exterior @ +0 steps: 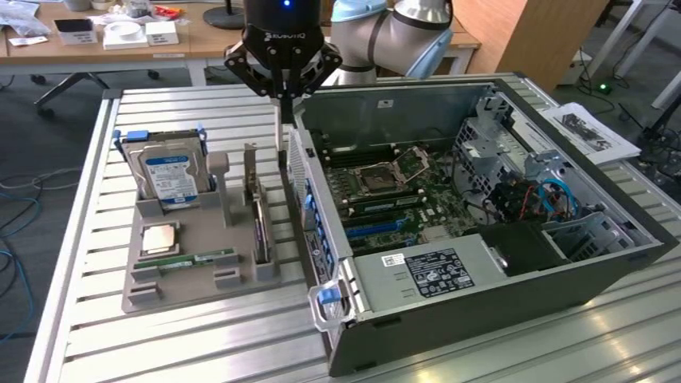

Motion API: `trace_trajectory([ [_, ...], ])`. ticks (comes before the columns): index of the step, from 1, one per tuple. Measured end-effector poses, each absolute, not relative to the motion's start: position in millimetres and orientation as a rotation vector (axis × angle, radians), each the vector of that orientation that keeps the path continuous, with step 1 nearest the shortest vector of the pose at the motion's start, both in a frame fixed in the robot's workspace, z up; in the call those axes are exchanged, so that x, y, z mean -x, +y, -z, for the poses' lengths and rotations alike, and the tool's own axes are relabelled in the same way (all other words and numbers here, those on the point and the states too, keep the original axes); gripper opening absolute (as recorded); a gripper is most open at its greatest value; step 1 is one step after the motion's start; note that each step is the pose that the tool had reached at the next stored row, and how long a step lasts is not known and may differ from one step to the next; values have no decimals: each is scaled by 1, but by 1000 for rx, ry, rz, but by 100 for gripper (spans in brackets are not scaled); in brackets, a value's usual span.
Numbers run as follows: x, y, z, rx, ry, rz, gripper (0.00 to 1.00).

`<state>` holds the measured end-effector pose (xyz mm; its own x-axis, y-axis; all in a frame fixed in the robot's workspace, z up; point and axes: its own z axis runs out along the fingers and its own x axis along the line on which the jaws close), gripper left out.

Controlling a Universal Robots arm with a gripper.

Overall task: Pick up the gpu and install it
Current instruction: 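Reach for the gpu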

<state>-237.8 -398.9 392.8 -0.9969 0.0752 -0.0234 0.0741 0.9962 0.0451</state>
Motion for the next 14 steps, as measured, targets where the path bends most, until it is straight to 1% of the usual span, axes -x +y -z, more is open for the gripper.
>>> trace_trajectory([
  [14,253,-399,-384,-117,3114,-69,11],
])
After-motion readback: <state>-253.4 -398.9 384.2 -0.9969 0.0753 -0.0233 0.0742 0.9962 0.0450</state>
